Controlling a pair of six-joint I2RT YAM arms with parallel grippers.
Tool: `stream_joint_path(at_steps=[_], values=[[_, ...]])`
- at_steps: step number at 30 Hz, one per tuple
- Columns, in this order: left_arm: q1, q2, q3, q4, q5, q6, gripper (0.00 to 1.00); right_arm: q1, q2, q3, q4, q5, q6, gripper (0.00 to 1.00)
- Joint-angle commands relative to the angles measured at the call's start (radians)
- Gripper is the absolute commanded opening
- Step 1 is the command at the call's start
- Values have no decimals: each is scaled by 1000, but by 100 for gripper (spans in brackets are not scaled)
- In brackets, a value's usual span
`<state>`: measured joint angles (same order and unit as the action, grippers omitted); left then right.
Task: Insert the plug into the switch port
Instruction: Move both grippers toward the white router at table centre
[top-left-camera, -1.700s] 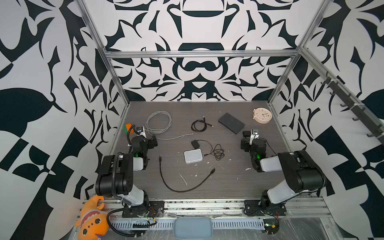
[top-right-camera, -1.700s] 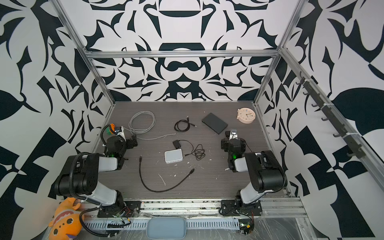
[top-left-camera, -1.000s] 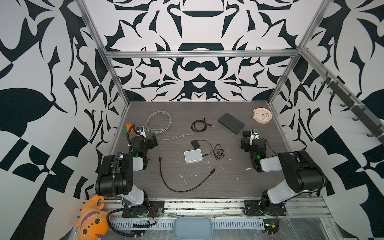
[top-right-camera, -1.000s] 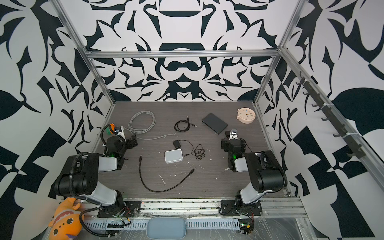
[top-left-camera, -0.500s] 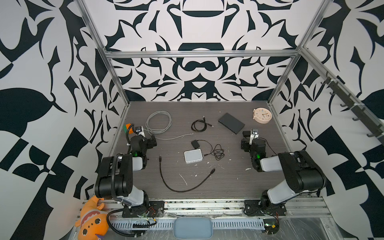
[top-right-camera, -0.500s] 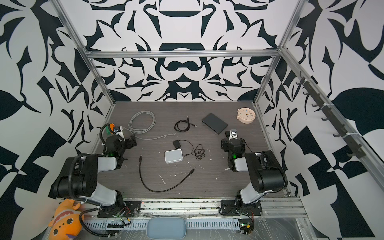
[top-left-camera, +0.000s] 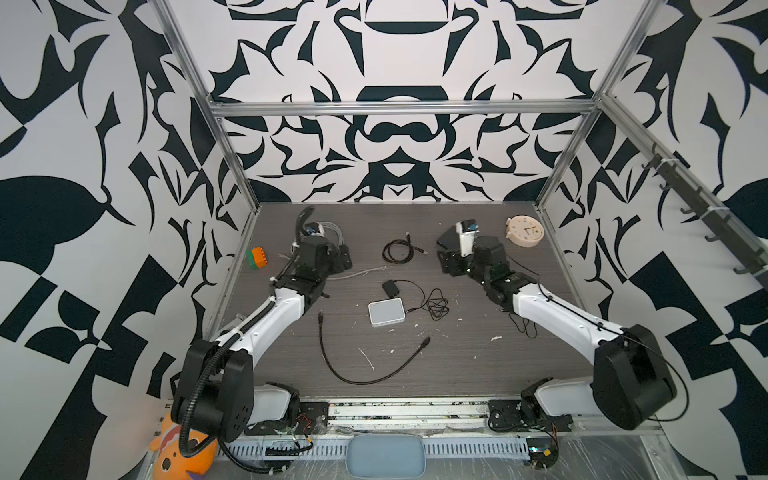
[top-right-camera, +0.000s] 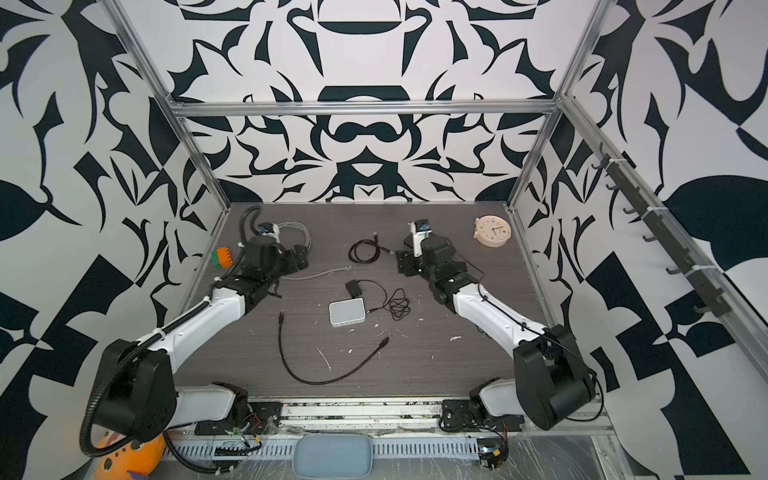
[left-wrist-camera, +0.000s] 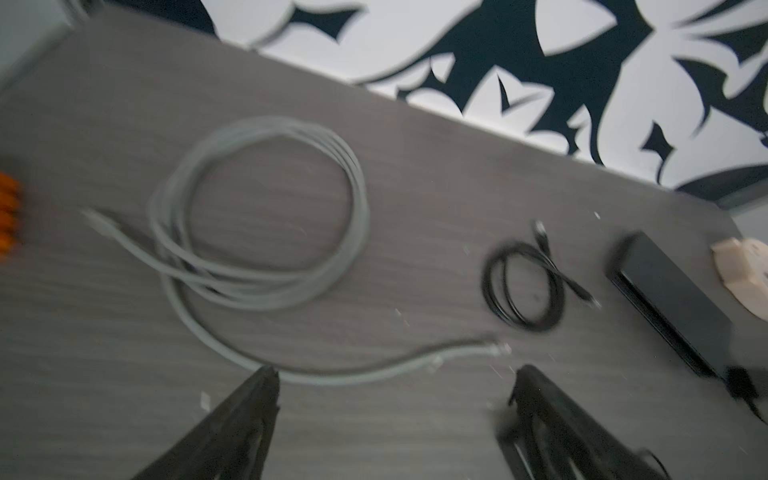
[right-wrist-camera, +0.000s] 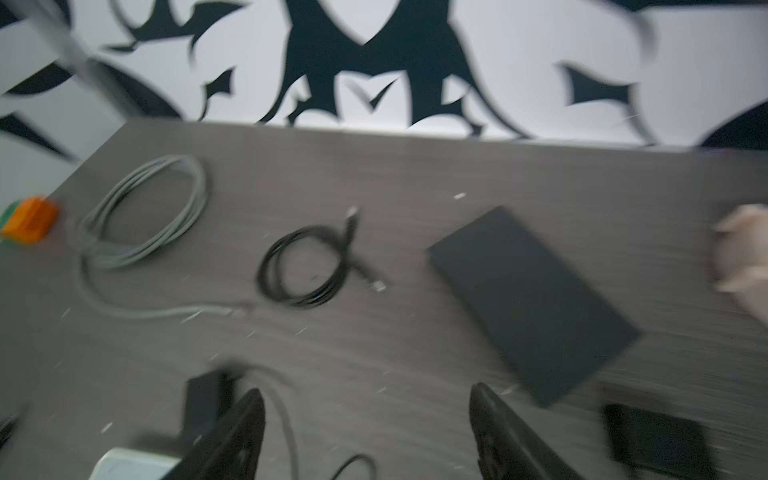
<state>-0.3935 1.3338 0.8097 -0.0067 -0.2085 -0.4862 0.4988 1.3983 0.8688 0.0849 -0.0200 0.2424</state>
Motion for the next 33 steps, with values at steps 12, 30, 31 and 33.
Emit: stream_joint_path(at_steps=[12,30,31,33], values=[[-234,8,-178,-111,94,-341,72,297,205,17,-112,-145,266,59],[-239,185,-209,142,236,-421,49,319,304,-9,-4,-182,369,51],[-239,186,-208,155,244,-420,48,326,309,-7,1,-190,372,51],[-239,193,-196,173,263,-400,48,342,314,0,3,-199,377,51]])
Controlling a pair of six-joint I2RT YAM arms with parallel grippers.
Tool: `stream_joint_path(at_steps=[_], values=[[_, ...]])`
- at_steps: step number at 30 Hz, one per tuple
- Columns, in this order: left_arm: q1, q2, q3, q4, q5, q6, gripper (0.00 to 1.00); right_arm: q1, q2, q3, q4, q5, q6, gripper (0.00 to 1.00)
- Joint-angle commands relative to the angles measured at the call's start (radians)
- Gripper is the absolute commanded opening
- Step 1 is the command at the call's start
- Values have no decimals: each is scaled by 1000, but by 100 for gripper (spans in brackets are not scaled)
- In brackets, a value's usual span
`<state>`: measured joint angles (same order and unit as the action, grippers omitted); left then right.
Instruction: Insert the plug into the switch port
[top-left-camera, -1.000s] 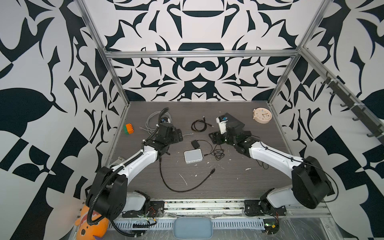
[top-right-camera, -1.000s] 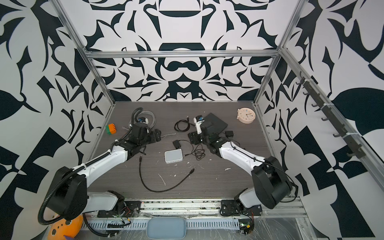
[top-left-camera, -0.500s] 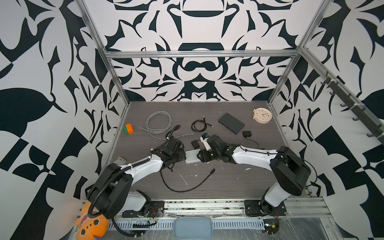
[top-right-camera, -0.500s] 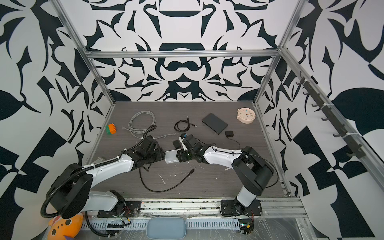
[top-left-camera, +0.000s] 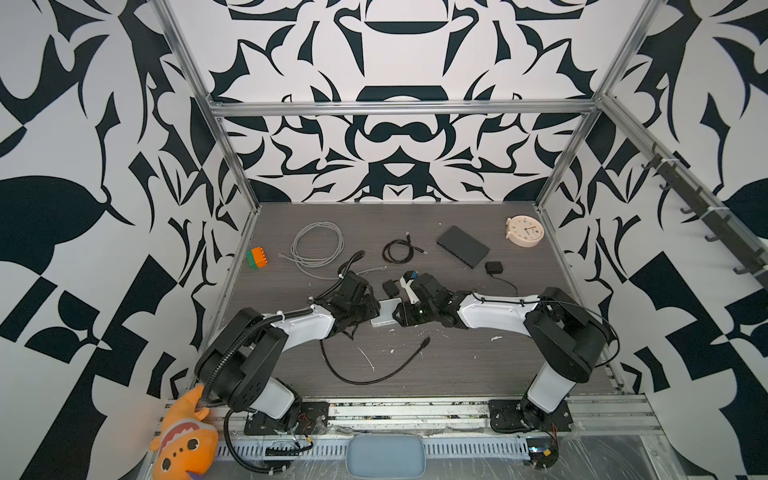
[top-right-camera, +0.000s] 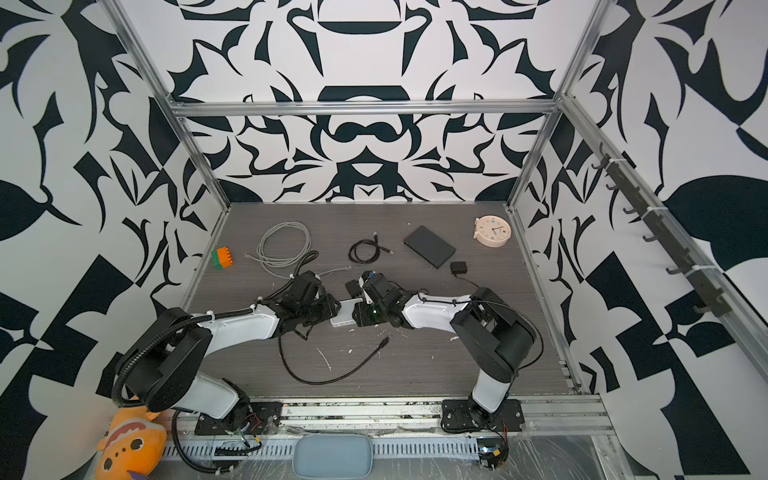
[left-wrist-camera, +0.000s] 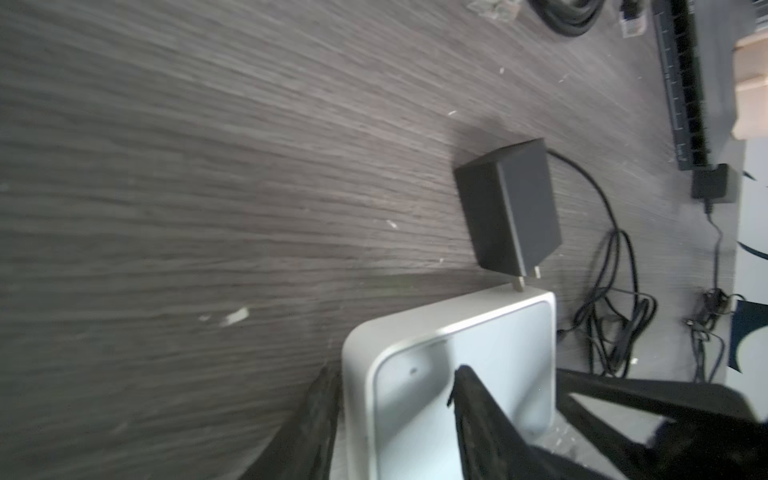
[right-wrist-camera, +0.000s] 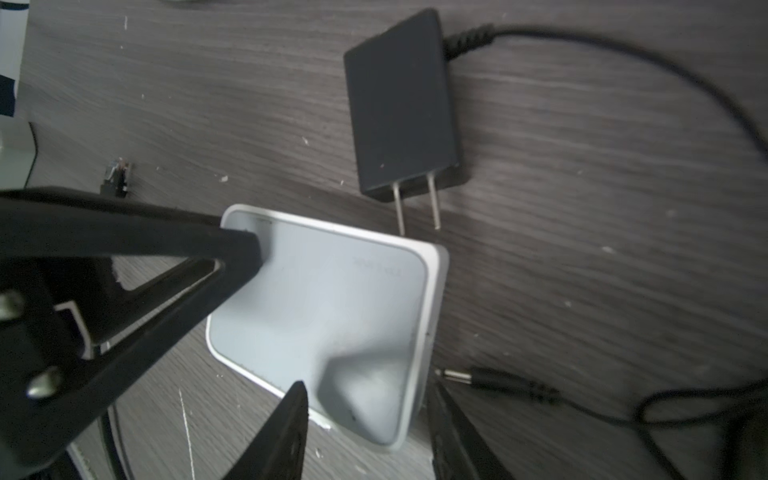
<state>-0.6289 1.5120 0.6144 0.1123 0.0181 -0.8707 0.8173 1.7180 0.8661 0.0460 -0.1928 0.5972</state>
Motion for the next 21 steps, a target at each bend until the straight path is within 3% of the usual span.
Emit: stream_joint_path(at_steps=[1,7,12,16,21], values=[[-3,24,11,58,45,0,48,32,-7,4,43,-32,29,51],[-3,108,124,55,86,63,48,77,-38,5,58,-41,61,52],[3,183,236,34,90,128,57,77,-49,14,41,-94,54,56],[8,195,318,-93,11,166,68,73,-108,35,-83,-54,7,62],[9,99,290,-229,-94,158,76,17,-194,47,-197,29,-58,66]])
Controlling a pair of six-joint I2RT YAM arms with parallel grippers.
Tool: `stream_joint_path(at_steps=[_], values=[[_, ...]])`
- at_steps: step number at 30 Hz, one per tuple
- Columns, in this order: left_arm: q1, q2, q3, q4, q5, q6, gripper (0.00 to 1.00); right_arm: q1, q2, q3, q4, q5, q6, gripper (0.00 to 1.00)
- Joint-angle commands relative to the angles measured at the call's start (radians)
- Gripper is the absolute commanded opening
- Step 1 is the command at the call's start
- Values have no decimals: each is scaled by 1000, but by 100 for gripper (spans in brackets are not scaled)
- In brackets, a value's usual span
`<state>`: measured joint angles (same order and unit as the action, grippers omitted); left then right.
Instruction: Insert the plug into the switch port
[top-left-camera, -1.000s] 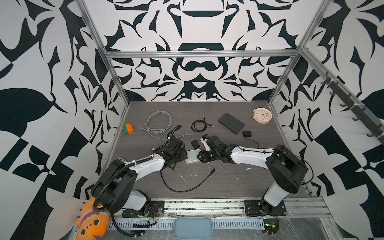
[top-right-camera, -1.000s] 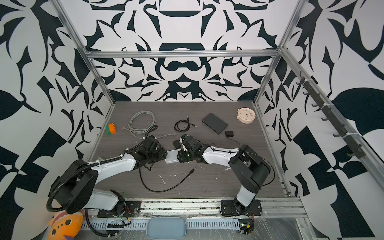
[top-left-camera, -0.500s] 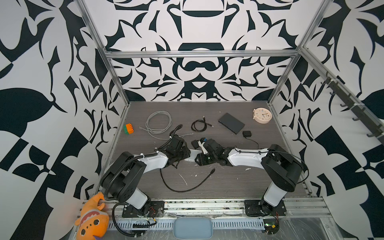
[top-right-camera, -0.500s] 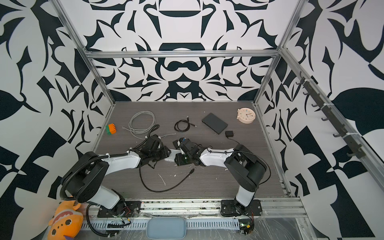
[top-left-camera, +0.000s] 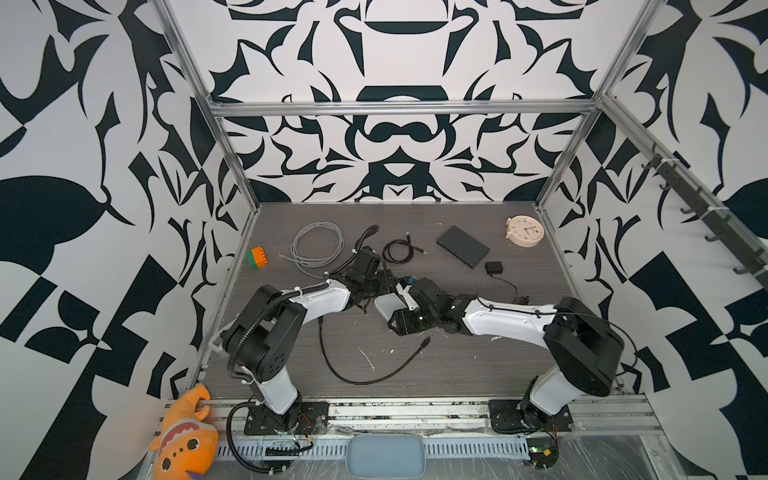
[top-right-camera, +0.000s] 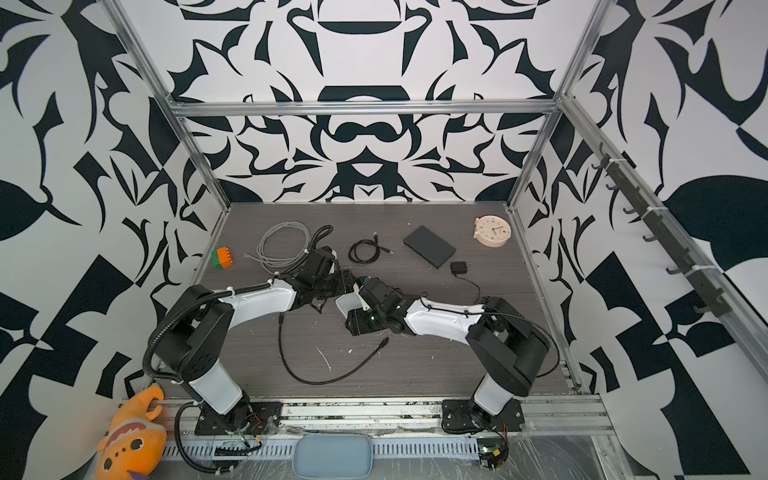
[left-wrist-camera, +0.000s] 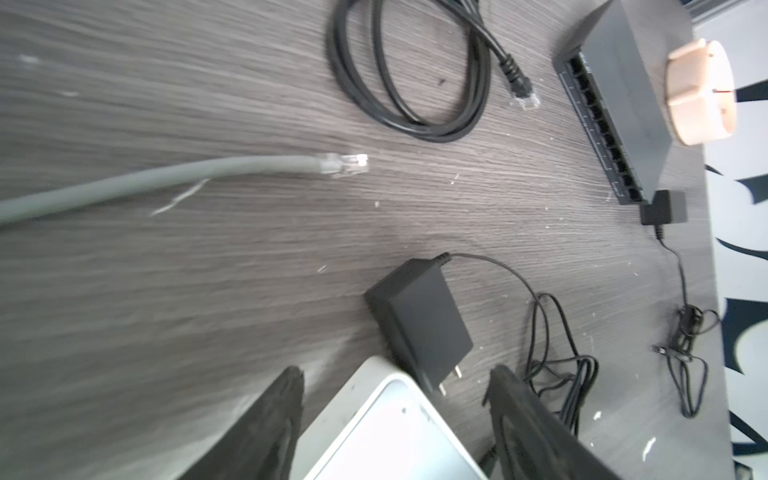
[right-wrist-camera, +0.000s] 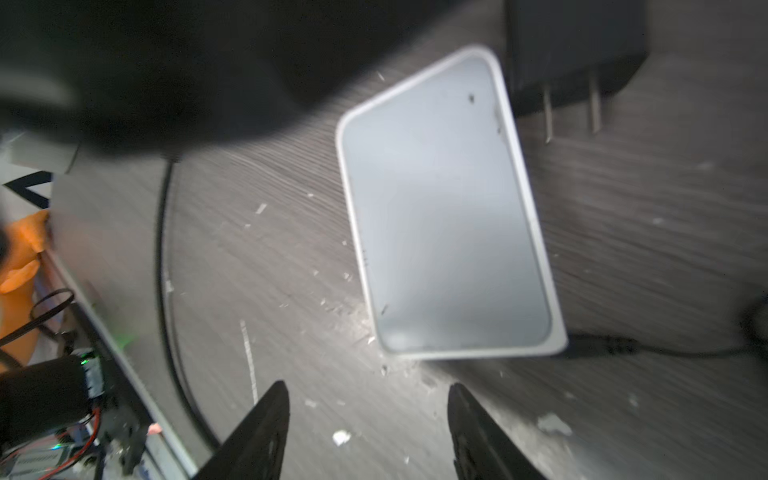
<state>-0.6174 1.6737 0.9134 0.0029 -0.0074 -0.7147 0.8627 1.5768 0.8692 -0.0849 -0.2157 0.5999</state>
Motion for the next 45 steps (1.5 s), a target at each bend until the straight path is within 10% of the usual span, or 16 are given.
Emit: stream_joint_path(at_steps=[1,12,23,35,45], values=[[-3,-85,-22,-140,-77,-14,76,-47,-57,44,-66,57,-70,66],[-5,-183,-236,14,51,-288,58,-110,155,169,-37,63,-164,60],[-4,-183,-96,-163,-86,-113,66,-115,34,111,-84,139,-200,69],[108,-174,17,-300,-35,107,69,-181,-81,62,-318,-42,-1258,50],[160,-224,-65,-264,-1,99,70,-273,33,132,-312,-193,-1549,41]])
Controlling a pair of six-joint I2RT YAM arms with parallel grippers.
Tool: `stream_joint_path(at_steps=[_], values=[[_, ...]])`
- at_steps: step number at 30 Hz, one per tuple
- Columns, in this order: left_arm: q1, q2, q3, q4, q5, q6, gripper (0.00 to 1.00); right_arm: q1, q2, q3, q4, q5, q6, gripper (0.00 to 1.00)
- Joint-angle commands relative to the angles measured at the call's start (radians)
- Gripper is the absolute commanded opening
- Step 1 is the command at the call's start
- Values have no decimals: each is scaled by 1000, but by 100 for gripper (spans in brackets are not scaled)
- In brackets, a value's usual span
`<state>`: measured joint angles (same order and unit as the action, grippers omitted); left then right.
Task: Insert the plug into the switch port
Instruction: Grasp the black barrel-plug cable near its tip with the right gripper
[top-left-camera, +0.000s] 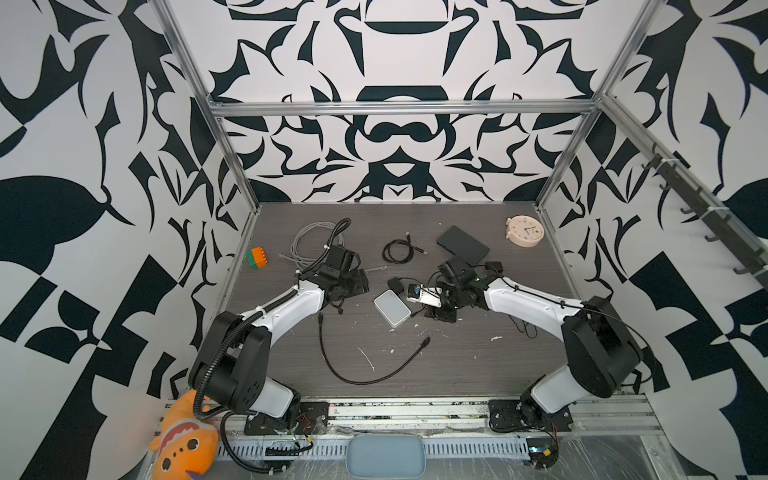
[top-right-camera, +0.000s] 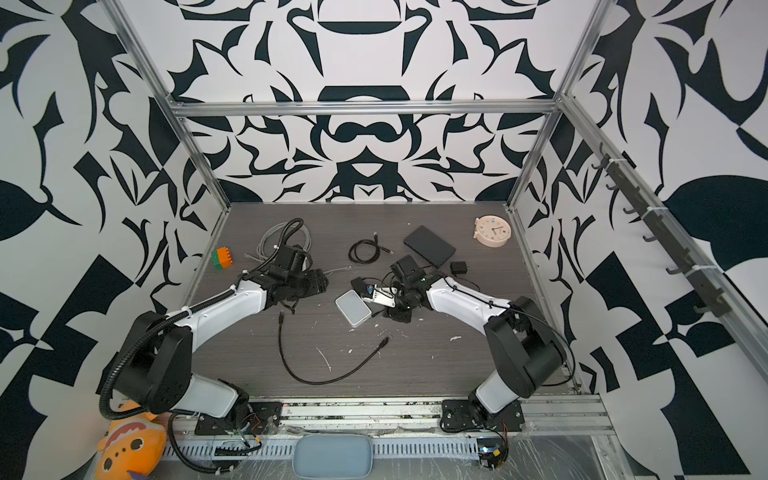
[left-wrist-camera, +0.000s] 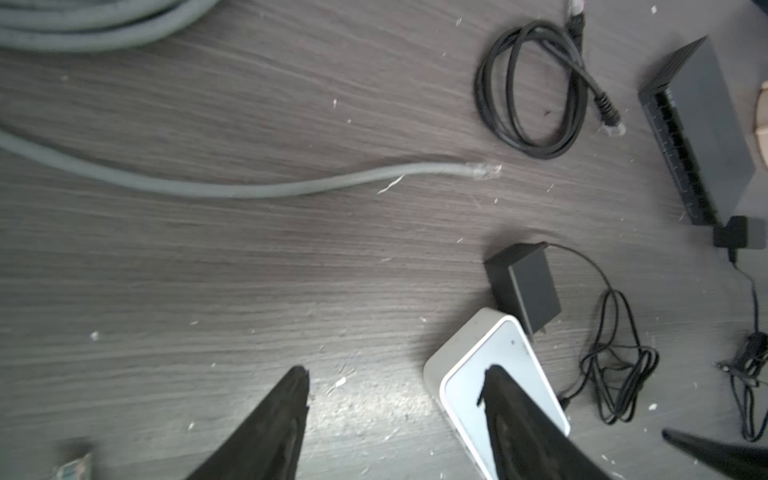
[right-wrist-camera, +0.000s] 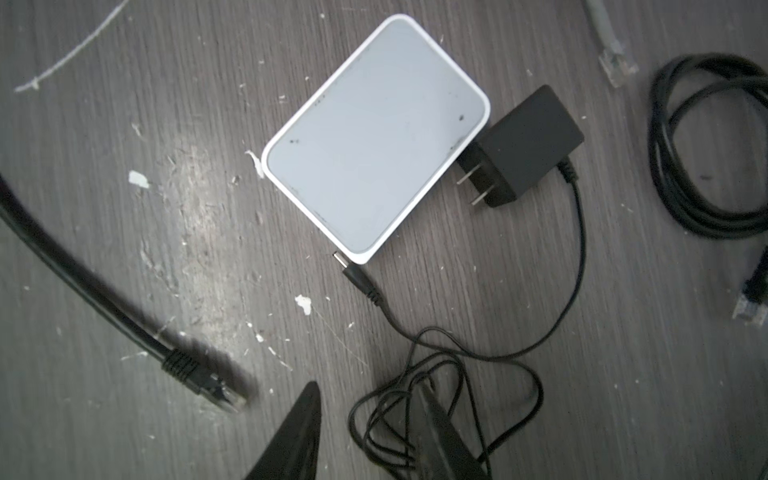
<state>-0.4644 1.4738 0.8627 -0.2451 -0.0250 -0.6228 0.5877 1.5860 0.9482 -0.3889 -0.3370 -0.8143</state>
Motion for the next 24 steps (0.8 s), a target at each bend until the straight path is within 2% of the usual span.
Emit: stream_joint_path(at_steps=[1,7,16,24], values=[[10,-26,-15,-16,17,9,71,2,41,65,-11,-77,-147,41],[38,-29,-17,-11,42,11,71,-3,118,103,20,-94,-187,41],[81,-9,8,-6,83,17,71,-8,226,194,-33,-102,-240,41],[99,-2,24,-11,105,27,71,-13,236,208,-70,-114,-256,41]])
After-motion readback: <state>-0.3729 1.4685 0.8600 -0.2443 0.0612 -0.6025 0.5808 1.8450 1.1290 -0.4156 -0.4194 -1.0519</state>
